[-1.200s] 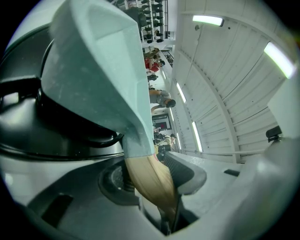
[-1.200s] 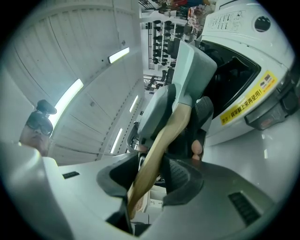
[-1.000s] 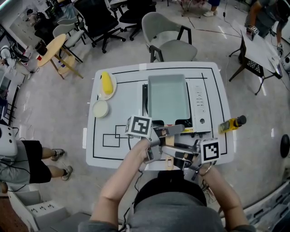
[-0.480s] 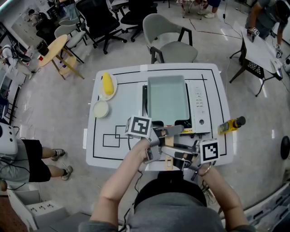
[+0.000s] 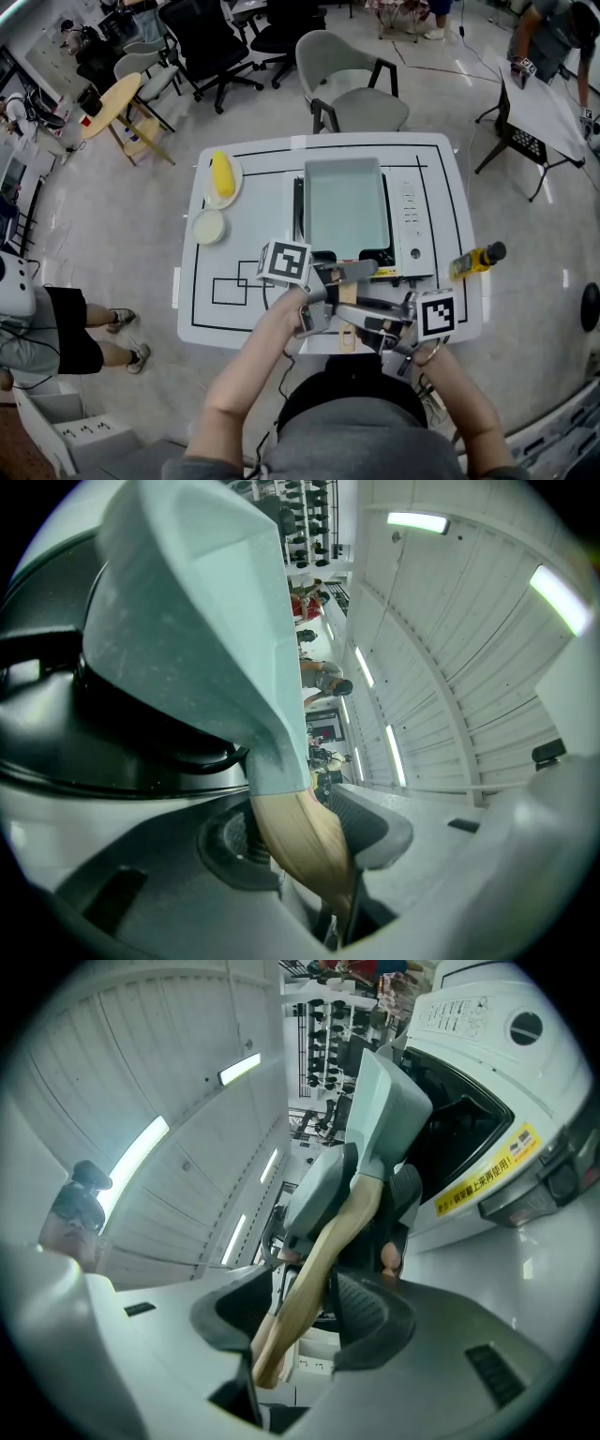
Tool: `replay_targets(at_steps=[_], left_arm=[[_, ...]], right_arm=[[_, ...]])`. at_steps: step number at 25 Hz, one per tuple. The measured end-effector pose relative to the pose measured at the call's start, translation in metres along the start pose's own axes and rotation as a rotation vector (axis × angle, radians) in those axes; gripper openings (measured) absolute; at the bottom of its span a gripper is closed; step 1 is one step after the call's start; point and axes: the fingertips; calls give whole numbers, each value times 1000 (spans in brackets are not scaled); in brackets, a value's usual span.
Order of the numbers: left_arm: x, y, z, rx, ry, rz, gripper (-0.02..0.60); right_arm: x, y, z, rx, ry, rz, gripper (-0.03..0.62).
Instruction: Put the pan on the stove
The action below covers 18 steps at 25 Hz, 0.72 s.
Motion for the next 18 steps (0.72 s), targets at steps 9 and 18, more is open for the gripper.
replay_targets(at_steps=[9,18], left_arm=[[0,1,0,-2,-2,0,164],[0,0,0,2,3,2,164]], right_arm=[[3,-2,-25,-58,1,-27,202],[44,3,-63,-223,94,-163,193]])
Point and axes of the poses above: the fingertips, and each gripper's own axes: z forward along the fingers, y to its right, x out of its top, and after that the axes turned 12 degrees about -z, right-handed
